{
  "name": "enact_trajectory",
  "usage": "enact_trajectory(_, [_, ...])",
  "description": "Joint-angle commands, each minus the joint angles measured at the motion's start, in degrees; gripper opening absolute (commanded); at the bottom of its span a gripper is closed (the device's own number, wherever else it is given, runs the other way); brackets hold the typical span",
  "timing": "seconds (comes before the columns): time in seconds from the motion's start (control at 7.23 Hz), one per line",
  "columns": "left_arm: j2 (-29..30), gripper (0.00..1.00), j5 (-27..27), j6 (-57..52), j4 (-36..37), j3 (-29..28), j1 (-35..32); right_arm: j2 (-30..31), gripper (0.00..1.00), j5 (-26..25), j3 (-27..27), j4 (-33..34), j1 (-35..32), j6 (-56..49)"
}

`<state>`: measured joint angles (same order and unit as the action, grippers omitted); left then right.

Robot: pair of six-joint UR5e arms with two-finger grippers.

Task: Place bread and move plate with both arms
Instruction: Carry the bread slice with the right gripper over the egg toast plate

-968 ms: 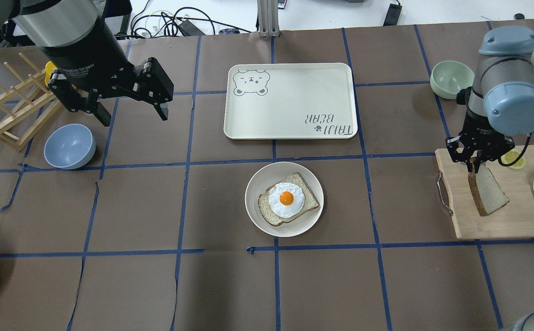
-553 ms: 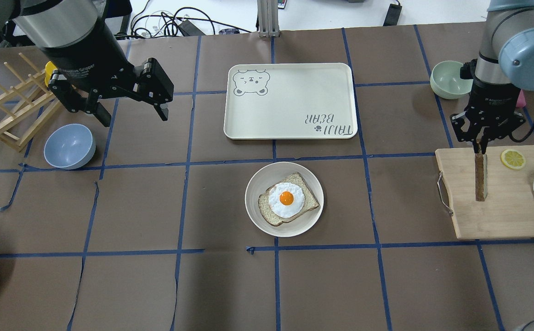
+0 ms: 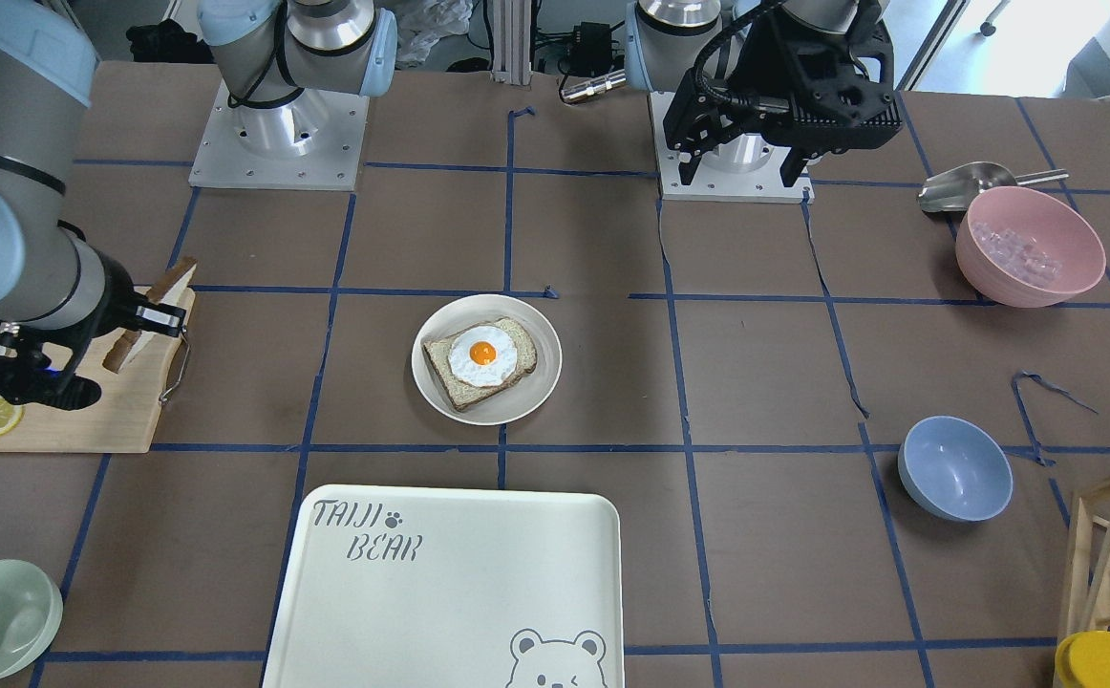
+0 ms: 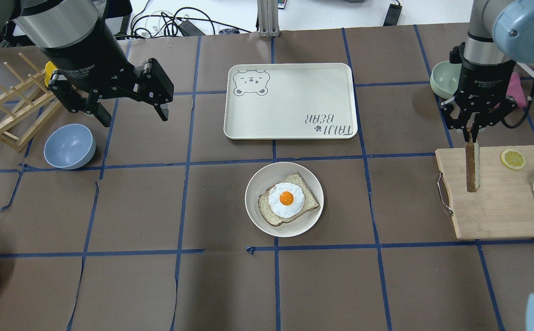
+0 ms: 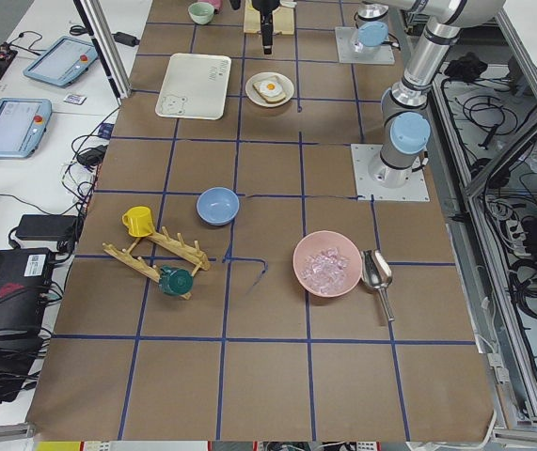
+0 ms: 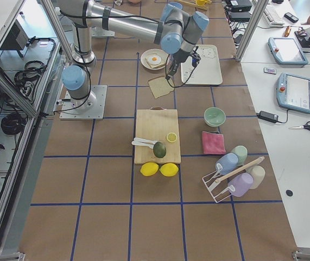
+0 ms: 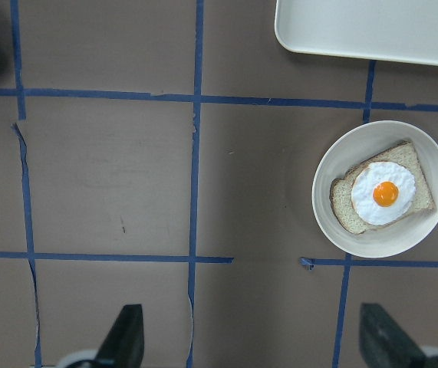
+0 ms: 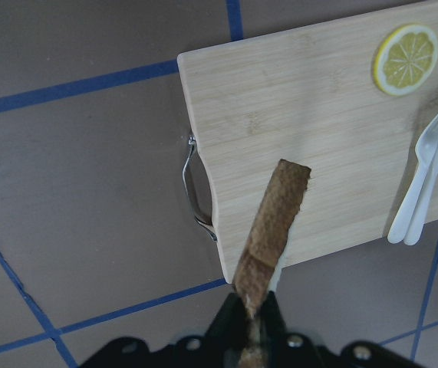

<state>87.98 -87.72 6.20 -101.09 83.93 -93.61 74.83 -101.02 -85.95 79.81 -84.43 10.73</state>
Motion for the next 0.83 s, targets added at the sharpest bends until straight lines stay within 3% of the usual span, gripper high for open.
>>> enact_trajectory(0.0, [0.00,1.00,0.00,0.04,-0.07,0.00,0.00,-0.03,0.00,7.72,0.79,-1.24,-8.00,13.81])
enact_trajectory(0.14, [0.00,1.00,0.00,0.04,-0.07,0.00,0.00,-0.38,0.00,12.38,0.87,-0.98,-11.60,20.23])
enact_trajectory(0.41, [0.09,1.00,0.00,0.04,0.02,0.00,0.00,-1.61,0.00,15.58,0.79,2.52,-18.55,31.84])
enact_trajectory(0.69, [0.09,1.00,-0.09,0.13,-0.07,0.09,0.00,-4.41,0.00,20.85,0.52,5.86,-21.29,37.93])
